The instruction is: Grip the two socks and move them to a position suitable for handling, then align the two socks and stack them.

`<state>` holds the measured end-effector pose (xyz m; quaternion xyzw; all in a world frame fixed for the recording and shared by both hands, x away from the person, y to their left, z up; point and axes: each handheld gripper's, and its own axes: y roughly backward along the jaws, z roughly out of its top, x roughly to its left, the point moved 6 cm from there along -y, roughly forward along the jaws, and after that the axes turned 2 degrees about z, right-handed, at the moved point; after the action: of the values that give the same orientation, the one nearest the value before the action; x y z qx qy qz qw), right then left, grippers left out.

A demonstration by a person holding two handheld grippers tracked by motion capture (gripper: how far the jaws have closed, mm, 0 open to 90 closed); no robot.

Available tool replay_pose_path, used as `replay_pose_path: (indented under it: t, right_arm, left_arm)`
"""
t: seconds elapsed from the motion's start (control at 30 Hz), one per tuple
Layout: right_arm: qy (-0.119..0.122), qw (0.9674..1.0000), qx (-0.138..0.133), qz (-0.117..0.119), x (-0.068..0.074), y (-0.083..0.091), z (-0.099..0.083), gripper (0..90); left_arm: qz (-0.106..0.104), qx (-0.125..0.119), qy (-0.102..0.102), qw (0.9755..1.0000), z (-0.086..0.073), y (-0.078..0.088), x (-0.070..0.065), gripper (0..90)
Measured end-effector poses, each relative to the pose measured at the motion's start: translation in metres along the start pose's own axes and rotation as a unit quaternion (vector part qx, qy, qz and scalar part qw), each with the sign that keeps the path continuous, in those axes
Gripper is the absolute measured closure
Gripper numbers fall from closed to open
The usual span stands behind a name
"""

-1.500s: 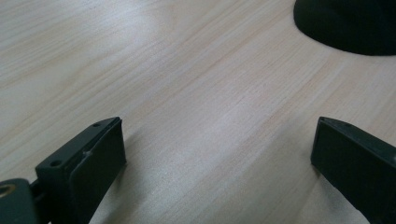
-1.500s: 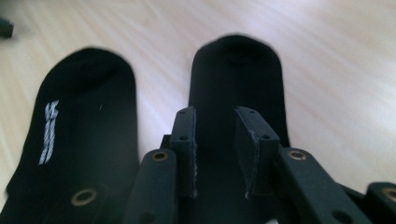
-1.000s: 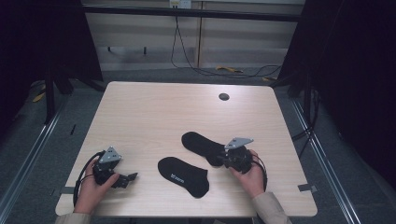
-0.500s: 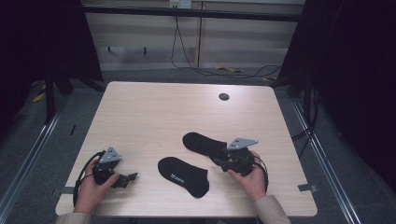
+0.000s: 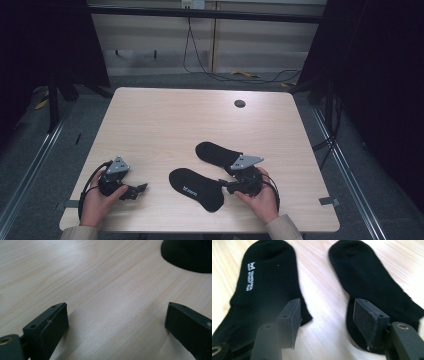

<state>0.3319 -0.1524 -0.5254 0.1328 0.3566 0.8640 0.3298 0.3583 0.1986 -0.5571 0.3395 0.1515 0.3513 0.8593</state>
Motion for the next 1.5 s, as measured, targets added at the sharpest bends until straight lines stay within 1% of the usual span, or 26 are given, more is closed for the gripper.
replay_pose_path:
  t: [0.07, 0.17, 0.2, 0.23, 0.3, 0.37, 0.43, 0.53, 0.57, 0.6, 0.63, 0.7, 0.73, 0.8, 0.83, 0.9, 0.93, 0.97, 1.0, 1.07, 1.13, 1.2, 1.33, 1.37, 1.5]
  right_arm:
    - [0.007, 1.0, 0.002, 0.0, 0.002, -0.002, 0.0, 38.3]
    - [0.01, 0.9999, 0.005, -0.001, 0.004, -0.003, 0.0, 37.8]
    - [0.012, 0.9999, 0.006, -0.001, 0.004, -0.003, 0.0, 37.7]
    - [0.011, 0.9999, 0.007, 0.0, 0.005, -0.004, -0.001, 37.7]
    - [0.015, 0.9999, 0.007, -0.001, 0.005, -0.005, -0.001, 37.7]
    - [0.014, 0.9999, 0.007, 0.001, 0.006, -0.005, -0.002, 37.6]
    - [0.013, 0.9999, 0.005, 0.003, 0.007, -0.004, -0.001, 37.4]
    - [0.014, 0.9999, -0.001, 0.005, 0.007, -0.003, 0.0, 37.2]
    - [0.014, 0.9999, -0.001, 0.007, 0.008, -0.002, -0.001, 37.1]
    - [0.015, 0.9999, 0.001, 0.006, 0.008, -0.003, -0.001, 37.0]
    - [0.014, 0.9999, 0.004, 0.007, 0.009, -0.002, -0.003, 36.9]
    - [0.014, 0.9999, 0.005, 0.008, 0.009, -0.002, -0.005, 36.9]
    - [0.015, 0.9999, 0.005, 0.007, 0.009, -0.002, -0.005, 36.9]
    - [0.013, 0.9999, 0.006, 0.009, 0.009, -0.002, -0.006, 36.9]
    - [0.015, 0.9998, 0.005, 0.009, 0.01, -0.002, -0.006, 37.0]
    - [0.018, 0.9998, 0.009, 0.005, 0.01, -0.003, -0.008, 37.2]
    - [0.019, 0.9997, 0.013, 0.007, 0.011, -0.003, -0.009, 37.3]
    - [0.024, 0.9996, 0.016, 0.003, 0.01, -0.003, -0.01, 37.4]
    - [0.025, 0.9996, 0.014, 0.005, 0.01, -0.003, -0.011, 37.4]
    - [0.021, 0.9997, 0.013, 0.002, 0.009, -0.002, -0.013, 37.6]
    - [0.019, 0.9997, 0.014, 0.0, 0.008, -0.001, -0.013, 37.7]
    - [0.02, 0.9997, 0.012, -0.001, 0.007, 0.0, -0.014, 37.9]
    - [0.019, 0.9997, 0.013, -0.003, 0.006, 0.002, -0.016, 38.2]
    - [0.017, 0.9997, 0.015, -0.005, 0.005, 0.003, -0.017, 38.3]
    - [0.016, 0.9997, 0.014, -0.008, 0.001, 0.006, -0.02, 38.6]
  left_arm:
    - [-0.002, -0.004, 0.002, 1.0, 0.002, 0.0, -0.001, 6.0]
    - [-0.006, -0.009, 0.0, 0.9999, 0.007, 0.001, -0.004, 6.0]
    - [-0.009, -0.009, 0.003, 0.9999, 0.009, 0.001, -0.006, 6.0]
    - [-0.009, -0.01, -0.003, 0.9999, 0.01, 0.001, -0.006, 6.0]
    - [-0.013, -0.009, -0.006, 0.9999, 0.012, 0.001, -0.009, 6.0]
    - [-0.013, -0.009, -0.01, 0.9998, 0.014, 0.0, -0.011, 6.0]
    - [-0.02, -0.011, -0.005, 0.9997, 0.015, 0.0, -0.015, 6.0]
    - [-0.023, -0.009, -0.009, 0.9996, 0.017, -0.001, -0.017, 6.5]
    - [-0.024, -0.006, -0.007, 0.9997, 0.017, -0.001, -0.017, 6.6]
    - [-0.027, -0.009, -0.007, 0.9996, 0.019, -0.002, -0.018, 6.6]
    - [-0.028, -0.009, -0.011, 0.9995, 0.021, -0.003, -0.018, 6.7]
    - [-0.03, -0.011, -0.009, 0.9994, 0.023, -0.004, -0.021, 6.8]
    - [-0.03, -0.008, -0.013, 0.9994, 0.024, -0.004, -0.021, 6.8]
    - [-0.034, -0.01, -0.012, 0.9993, 0.025, -0.005, -0.023, 6.9]
    - [-0.037, -0.01, -0.01, 0.9992, 0.026, -0.005, -0.024, 6.9]
    - [-0.039, -0.007, -0.013, 0.9991, 0.027, -0.007, -0.024, 7.3]
    - [-0.038, -0.008, -0.013, 0.9992, 0.028, -0.008, -0.024, 7.7]
    - [-0.04, -0.009, -0.014, 0.9991, 0.029, -0.009, -0.024, 8.3]
    - [-0.04, -0.009, -0.016, 0.999, 0.03, -0.009, -0.025, 8.8]
    - [-0.044, -0.011, -0.013, 0.9989, 0.033, -0.011, -0.026, 9.3]
    - [-0.05, -0.012, -0.016, 0.9985, 0.035, -0.012, -0.029, 9.3]
    - [-0.051, -0.011, -0.019, 0.9984, 0.037, -0.013, -0.03, 9.3]
    - [-0.058, -0.015, -0.013, 0.9981, 0.041, -0.016, -0.034, 9.3]
    - [-0.058, -0.013, -0.017, 0.9981, 0.042, -0.016, -0.035, 9.3]
    - [-0.066, -0.012, -0.018, 0.9976, 0.046, -0.021, -0.04, 9.2]
